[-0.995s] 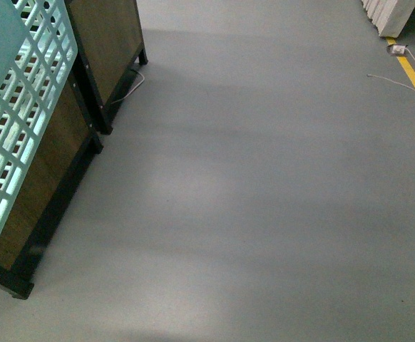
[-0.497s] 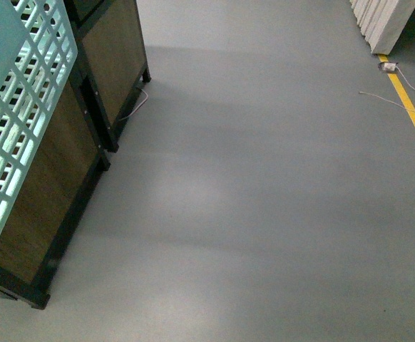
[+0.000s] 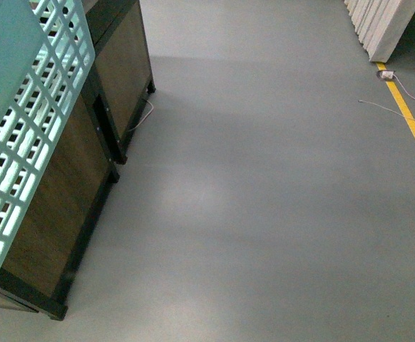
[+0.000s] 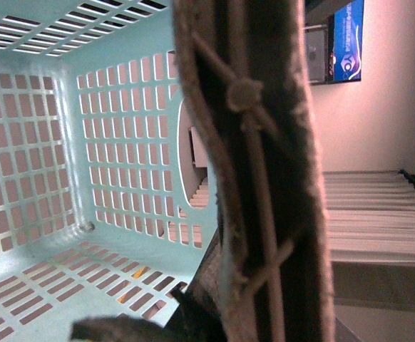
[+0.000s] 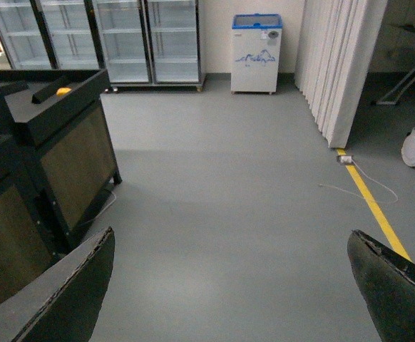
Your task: Pick lemon and mango into basket
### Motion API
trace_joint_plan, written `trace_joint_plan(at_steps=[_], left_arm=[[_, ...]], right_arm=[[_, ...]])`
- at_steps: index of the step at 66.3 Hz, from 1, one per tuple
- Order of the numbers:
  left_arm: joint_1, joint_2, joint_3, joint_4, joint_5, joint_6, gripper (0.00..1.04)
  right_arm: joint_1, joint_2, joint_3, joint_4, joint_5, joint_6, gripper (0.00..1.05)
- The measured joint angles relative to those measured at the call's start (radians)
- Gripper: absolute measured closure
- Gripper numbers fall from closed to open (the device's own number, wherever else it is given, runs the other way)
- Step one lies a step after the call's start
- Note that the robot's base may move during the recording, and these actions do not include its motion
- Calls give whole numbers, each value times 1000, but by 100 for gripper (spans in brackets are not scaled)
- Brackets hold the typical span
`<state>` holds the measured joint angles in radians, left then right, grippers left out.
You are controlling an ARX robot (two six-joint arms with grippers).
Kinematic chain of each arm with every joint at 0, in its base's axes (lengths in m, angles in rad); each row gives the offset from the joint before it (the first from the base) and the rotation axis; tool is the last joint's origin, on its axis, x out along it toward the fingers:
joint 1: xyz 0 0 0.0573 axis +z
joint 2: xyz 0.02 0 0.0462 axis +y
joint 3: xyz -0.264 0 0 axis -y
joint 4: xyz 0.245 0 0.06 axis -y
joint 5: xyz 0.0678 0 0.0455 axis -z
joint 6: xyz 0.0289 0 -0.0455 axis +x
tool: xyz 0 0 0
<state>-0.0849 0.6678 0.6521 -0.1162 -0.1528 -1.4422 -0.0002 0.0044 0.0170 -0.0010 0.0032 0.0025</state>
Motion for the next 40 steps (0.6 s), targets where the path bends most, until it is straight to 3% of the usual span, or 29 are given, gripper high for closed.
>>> trace_joint_plan(at_steps=[40], left_arm=[[2,0,0,-1,-19,8,100]], right_arm=[[0,0,0,0,-3,0,9]])
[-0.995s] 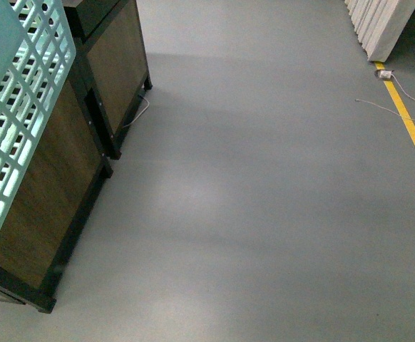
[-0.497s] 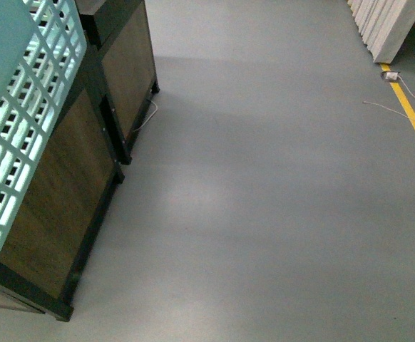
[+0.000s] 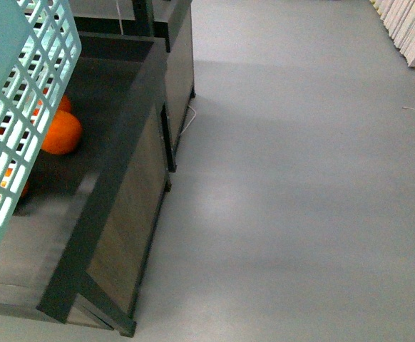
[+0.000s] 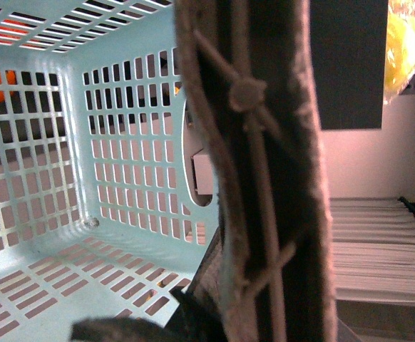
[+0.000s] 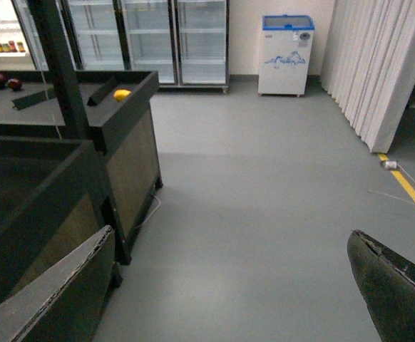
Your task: Pick lemon and mango into basket
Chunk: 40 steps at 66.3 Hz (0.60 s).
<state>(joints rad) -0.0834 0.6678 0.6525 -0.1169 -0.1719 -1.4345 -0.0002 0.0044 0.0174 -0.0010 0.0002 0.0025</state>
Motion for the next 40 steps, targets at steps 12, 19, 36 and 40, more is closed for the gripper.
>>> trace_joint_plan(at_steps=[12,19,36,40], left_arm=[[0,0,0,0,0,2,100],[0,0,0,0,0,2,100],[0,0,0,0,-1,5,100],[0,0,0,0,0,4,100]], right_arm=[[0,0,0,0,0,0,9],[0,0,0,0,-1,0,9],[0,0,0,0,0,0,9],[0,0,0,0,0,0,9]])
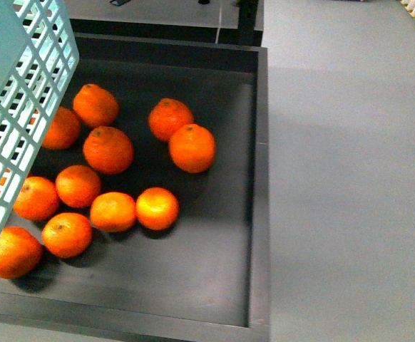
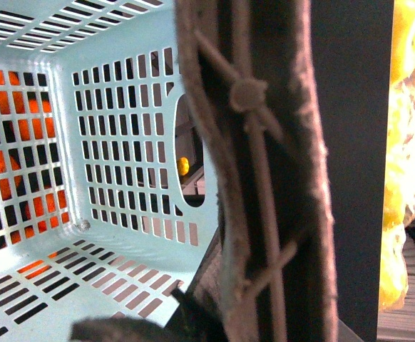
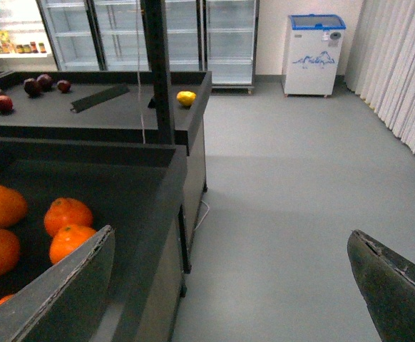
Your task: Pick lemon and mango into basket
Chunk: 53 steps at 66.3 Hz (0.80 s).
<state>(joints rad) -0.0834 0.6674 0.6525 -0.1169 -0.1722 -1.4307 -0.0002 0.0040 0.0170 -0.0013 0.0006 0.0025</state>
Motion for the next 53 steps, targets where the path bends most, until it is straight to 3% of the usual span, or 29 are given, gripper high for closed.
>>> trace_joint_plan(at_steps=[53], left_arm=[[0,0,0,0,1,0,100]], right_arm=[[0,0,0,0,0,0,9]])
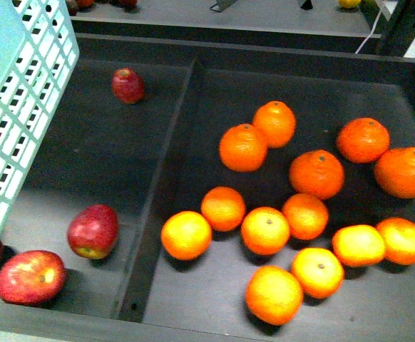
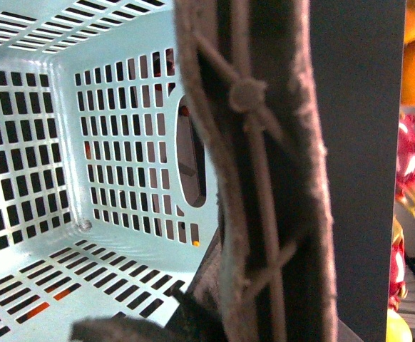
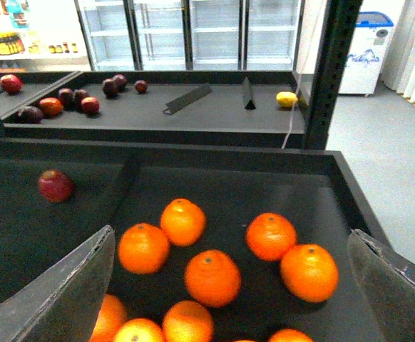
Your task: Pick lemon and mango into basket
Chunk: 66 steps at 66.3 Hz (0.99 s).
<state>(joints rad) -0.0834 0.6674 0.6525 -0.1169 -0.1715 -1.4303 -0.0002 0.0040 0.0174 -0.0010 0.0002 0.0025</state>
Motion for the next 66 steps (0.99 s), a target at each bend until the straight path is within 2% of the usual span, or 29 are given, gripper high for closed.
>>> trace_joint_plan(at_steps=[66], left_arm=[[0,0,0,0,-4,0,100]], right_arm=[[0,0,0,0,2,0,9]])
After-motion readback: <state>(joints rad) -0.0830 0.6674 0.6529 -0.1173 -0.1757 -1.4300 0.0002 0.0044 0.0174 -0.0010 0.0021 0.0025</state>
